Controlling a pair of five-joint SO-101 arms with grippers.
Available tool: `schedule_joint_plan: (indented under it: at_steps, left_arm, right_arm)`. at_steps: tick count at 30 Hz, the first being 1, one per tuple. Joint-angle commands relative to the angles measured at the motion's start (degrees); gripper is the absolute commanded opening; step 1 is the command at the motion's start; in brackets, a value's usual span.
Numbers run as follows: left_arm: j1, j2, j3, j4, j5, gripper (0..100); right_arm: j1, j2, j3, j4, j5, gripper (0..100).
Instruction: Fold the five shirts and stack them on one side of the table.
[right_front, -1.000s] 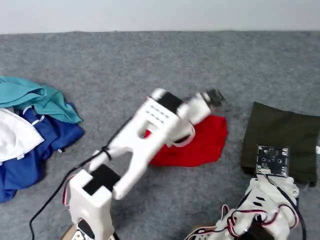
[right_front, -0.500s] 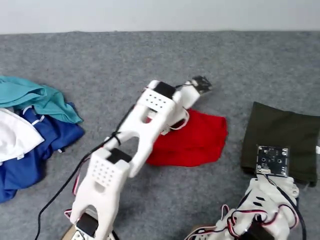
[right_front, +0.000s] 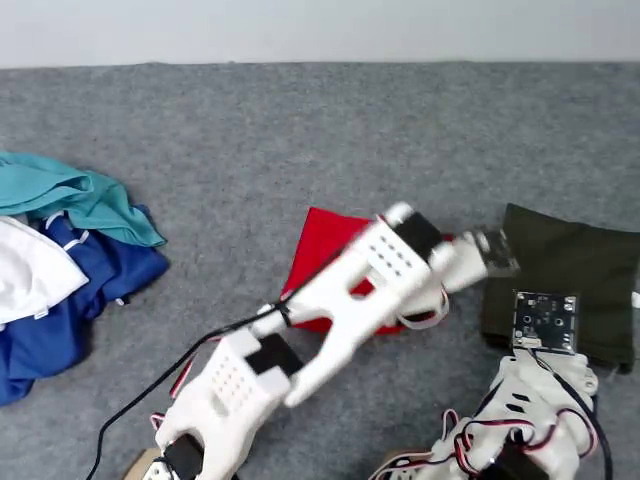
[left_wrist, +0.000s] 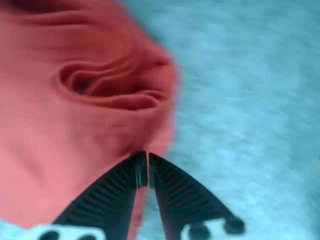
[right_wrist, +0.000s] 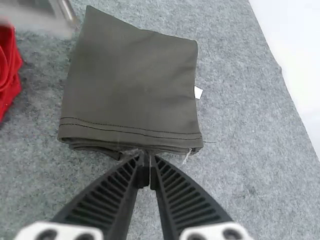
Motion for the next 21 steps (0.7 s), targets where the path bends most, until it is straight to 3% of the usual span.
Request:
schedule_joint_plan:
  at_steps: [1,14,21]
  left_arm:
    - [1.4,-7.2,3.5,1.5,0.4,1]
    - [-12.9,-12.0,-4.5,0.3,-2.5,1]
    - [-12.7,-1.9,-2.2,0.4,-2.6,1]
  right_arm:
    - [0.7,0.5,-0.3,-0.5,-0.2,1.3]
    - [0.7,0.5,-0.3,-0.5,-0.2,1.3]
    - [0.7,0.5,-0.3,-0.5,-0.2,1.3]
